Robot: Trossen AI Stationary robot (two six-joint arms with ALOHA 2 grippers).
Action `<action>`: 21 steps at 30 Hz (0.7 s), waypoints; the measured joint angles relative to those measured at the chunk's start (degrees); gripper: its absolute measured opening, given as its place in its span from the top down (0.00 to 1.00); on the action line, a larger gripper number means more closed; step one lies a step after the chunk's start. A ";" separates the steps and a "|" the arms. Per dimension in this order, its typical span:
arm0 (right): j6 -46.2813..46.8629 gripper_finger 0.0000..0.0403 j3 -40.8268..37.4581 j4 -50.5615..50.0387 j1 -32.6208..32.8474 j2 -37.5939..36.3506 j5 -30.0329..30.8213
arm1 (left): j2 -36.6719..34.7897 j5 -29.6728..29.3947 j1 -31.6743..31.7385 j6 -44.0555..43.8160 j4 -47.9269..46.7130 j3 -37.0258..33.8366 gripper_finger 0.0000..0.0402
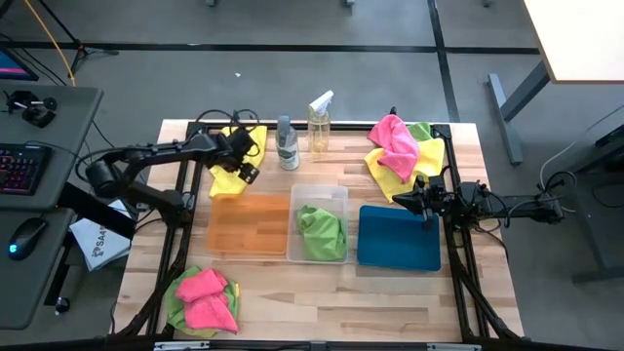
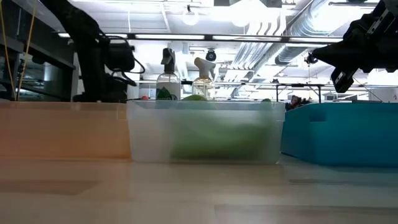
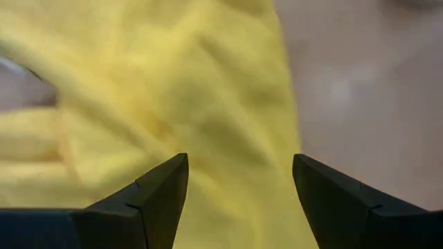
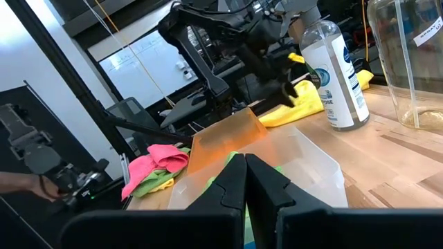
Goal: Sort microfiber towel by color & place in baskets
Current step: Put the top left yellow microfiber cloth into the orange bin
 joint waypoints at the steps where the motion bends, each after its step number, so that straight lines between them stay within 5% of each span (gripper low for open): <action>1: 0.00 1.00 0.00 0.01 0.02 0.00 0.00 | 0.91 -0.24 0.71 0.20 1.56 0.00 0.38; 12: 0.00 1.00 0.00 -0.01 0.00 0.00 0.00 | 12.71 4.03 3.59 2.85 4.16 0.57 0.42; 15: 0.00 1.00 -0.01 0.01 0.01 0.00 -0.01 | 11.84 4.02 2.41 3.06 3.91 0.37 0.58; 19: 0.00 1.00 0.00 0.01 0.00 0.00 0.00 | 6.68 5.59 1.80 5.08 0.21 -0.31 0.93; 21: 0.00 1.00 -0.01 -0.01 0.01 0.00 -0.01 | 2.84 5.34 1.95 4.83 -1.77 0.31 0.96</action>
